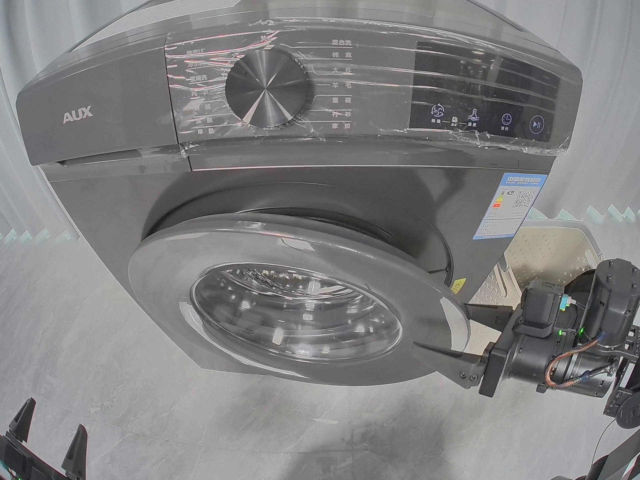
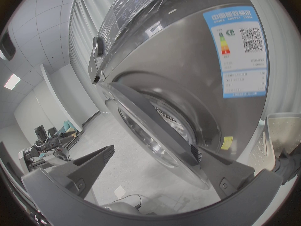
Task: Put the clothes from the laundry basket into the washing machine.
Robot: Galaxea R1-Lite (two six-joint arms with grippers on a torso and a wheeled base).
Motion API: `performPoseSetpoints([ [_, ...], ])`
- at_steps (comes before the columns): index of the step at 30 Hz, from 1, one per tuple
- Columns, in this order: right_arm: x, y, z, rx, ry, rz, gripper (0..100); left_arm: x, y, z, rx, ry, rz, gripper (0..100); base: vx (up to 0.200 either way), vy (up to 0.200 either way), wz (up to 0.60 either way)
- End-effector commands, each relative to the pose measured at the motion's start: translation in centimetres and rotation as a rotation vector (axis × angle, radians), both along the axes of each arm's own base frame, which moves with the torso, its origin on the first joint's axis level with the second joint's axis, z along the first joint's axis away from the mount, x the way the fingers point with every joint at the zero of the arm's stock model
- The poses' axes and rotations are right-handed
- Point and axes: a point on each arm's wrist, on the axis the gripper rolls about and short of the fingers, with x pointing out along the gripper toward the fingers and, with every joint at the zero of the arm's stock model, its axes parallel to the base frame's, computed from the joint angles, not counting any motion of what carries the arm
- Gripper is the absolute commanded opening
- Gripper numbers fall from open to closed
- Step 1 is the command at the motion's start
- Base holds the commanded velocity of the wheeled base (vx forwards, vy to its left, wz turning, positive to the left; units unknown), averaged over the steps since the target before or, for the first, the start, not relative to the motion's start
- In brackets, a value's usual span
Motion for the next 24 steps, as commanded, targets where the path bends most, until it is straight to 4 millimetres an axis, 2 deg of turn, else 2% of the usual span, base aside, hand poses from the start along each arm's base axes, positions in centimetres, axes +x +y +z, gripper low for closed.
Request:
performPoseSetpoints([
  [1,-1.0,-0.2,-0.3,-0.004,0.010,0.025,100,0.0,0.0,-0.4,0.001,-0.003,0.000,100,0.000,0.000,0.00],
  [4,-1.7,-0.7,0.5,0.025,-0.017,0.029,100,0.0,0.0,-0.5,0.001,-0.002,0.000,100,0.000,0.000,0.00],
  [9,-1.3,-0.7,0.7,0.032,-0.025,0.018,100,0.0,0.0,-0.5,0.001,-0.002,-0.001,100,0.000,0.000,0.00],
  [10,-0.4,-0.4,0.8,0.025,-0.025,0.002,100,0.0,0.0,-0.5,0.001,-0.002,-0.001,100,0.000,0.000,0.00],
  [16,0.7,0.4,0.2,0.004,-0.002,-0.001,100,0.0,0.0,-0.5,0.001,-0.002,-0.003,100,-0.200,0.000,0.00],
  [20,0.3,0.4,-0.4,-0.008,0.019,0.010,100,0.0,0.0,-0.5,0.001,-0.002,-0.003,100,0.000,0.000,0.00],
  [24,-1.2,-0.2,-0.3,0.004,0.014,0.037,100,0.0,0.0,-0.4,0.001,-0.003,-0.003,100,0.000,0.000,0.00],
])
